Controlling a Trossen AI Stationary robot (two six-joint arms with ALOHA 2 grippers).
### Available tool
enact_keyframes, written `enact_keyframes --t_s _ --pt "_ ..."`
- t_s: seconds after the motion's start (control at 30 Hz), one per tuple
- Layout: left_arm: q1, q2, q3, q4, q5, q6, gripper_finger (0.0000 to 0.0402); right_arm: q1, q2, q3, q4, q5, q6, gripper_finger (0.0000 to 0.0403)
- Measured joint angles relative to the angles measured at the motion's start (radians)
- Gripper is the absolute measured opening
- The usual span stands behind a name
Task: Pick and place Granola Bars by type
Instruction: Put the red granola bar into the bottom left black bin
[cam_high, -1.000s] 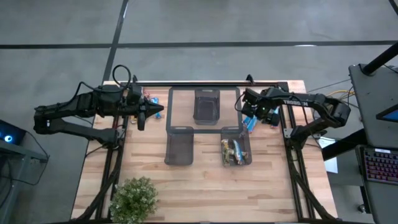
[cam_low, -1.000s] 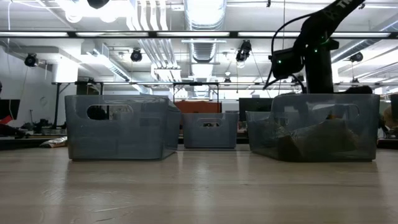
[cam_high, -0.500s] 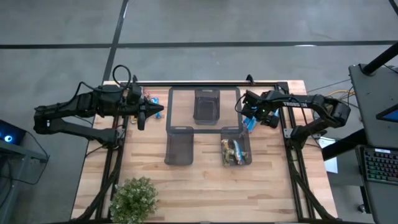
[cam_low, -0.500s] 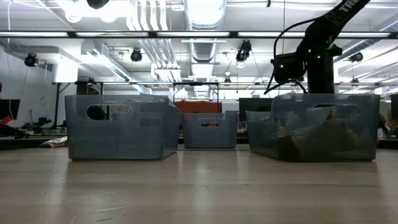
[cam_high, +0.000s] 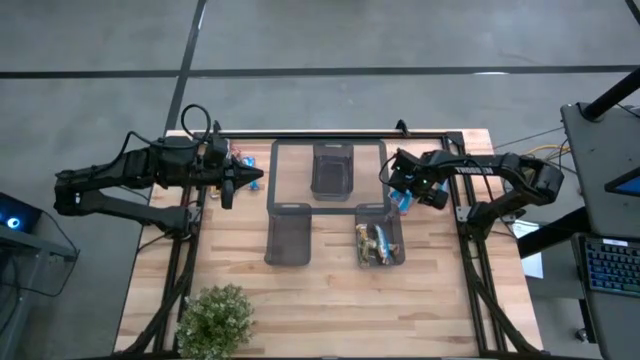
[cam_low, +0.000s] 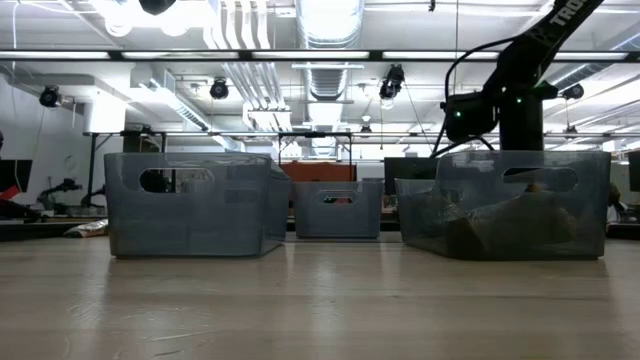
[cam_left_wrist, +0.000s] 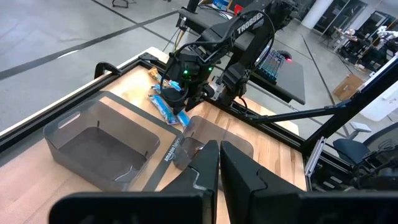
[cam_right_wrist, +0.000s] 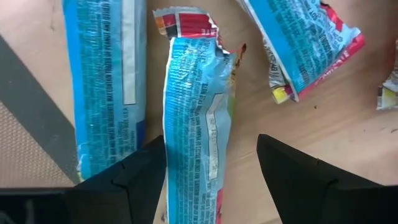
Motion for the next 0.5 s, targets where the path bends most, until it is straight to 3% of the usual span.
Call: enact_keyframes --t_s 0.5 --pt "0.000 0.000 0.000 0.000 0.000 -0.003 0.0000 0.000 -0.001 -0.027 0.005 -0.003 0.034 0.0219"
